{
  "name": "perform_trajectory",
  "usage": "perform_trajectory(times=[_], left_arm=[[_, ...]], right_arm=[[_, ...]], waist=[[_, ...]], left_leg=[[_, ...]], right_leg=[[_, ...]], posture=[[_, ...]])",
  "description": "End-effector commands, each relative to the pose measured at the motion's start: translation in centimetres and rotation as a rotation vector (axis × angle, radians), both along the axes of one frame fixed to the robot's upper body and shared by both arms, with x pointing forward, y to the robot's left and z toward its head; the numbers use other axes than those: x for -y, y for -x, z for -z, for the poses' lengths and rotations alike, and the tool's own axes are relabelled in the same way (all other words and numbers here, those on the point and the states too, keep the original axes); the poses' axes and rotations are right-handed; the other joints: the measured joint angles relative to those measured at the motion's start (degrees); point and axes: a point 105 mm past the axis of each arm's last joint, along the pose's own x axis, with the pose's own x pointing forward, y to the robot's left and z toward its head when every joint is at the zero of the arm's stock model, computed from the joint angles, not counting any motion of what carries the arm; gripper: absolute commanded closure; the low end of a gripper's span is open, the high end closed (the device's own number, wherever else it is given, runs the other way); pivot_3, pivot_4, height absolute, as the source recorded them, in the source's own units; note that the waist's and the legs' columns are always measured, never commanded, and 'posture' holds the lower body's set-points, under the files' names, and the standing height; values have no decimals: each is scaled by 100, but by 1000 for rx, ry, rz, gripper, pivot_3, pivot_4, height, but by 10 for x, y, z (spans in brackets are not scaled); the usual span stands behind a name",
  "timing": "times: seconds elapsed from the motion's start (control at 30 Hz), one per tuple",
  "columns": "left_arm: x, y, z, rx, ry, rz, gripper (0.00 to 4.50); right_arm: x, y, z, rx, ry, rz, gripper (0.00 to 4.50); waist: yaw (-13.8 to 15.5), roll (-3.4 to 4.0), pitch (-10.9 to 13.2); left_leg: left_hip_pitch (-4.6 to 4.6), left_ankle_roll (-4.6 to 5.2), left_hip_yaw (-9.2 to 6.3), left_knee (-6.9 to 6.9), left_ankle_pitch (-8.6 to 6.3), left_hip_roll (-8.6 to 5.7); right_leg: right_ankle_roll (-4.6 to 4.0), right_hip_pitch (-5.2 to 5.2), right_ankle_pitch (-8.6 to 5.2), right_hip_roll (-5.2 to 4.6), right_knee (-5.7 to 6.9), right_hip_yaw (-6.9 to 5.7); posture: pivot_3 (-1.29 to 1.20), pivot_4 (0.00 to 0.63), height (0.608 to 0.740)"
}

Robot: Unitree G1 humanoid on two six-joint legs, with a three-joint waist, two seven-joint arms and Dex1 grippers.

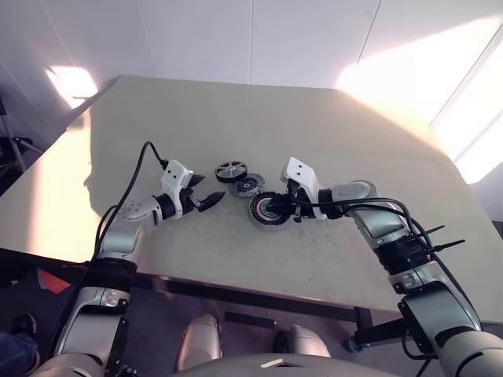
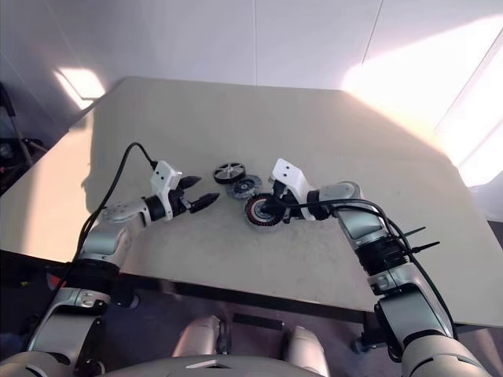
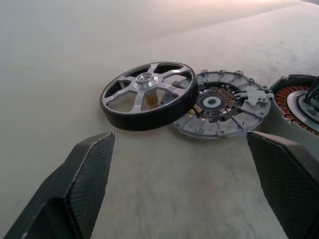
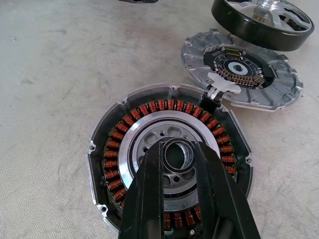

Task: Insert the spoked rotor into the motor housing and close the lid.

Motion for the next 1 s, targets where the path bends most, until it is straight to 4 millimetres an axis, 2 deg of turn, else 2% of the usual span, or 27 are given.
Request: perform_trajectory(times=[0.03,0.2,0.4,0.5,0.73,0.77,1.0], left_arm=[[-3,-4,-14,58,-4,-6,0],[-4,-5,-13,57,-5,-10,0],[-4,-6,-11,54,-7,-10,0],[-4,-6,-11,53,-8,-11,0],[-5,-7,-9,51,-9,-15,0],[-5,-7,-9,51,-10,-16,0],[-6,-6,-8,52,-8,-21,0]], right_arm=[[-6,0,-14,47,-12,-38,2960],[-9,1,-17,77,-10,-51,1282],[-7,-10,-26,96,-37,0,1282],[-7,-11,-28,94,-49,4,1886],[-8,-5,-25,92,-43,-23,4338],[-9,-4,-25,91,-43,-27,4449],[-11,2,-14,80,-10,-49,4449]], waist=[[0,0,0],[1,0,0],[0,0,0],[0,0,0],[1,0,0],[2,0,0],[6,0,0]], left_leg=[[1,0,0,0,0,0],[0,0,0,0,0,0],[1,0,0,0,1,0],[2,-2,0,0,1,0],[1,-1,0,0,1,0],[1,-1,0,0,1,0],[1,-1,0,0,1,0]], right_leg=[[0,0,0,0,0,0],[0,0,0,0,1,0],[0,-1,0,0,2,0],[-1,-1,0,0,4,0],[-1,-1,0,0,4,0],[-1,0,0,0,4,0],[-1,0,0,0,5,0]], posture=[[0,0,740],[0,0,740],[0,0,740],[0,0,740],[0,0,740],[0,0,740],[0,0,740]])
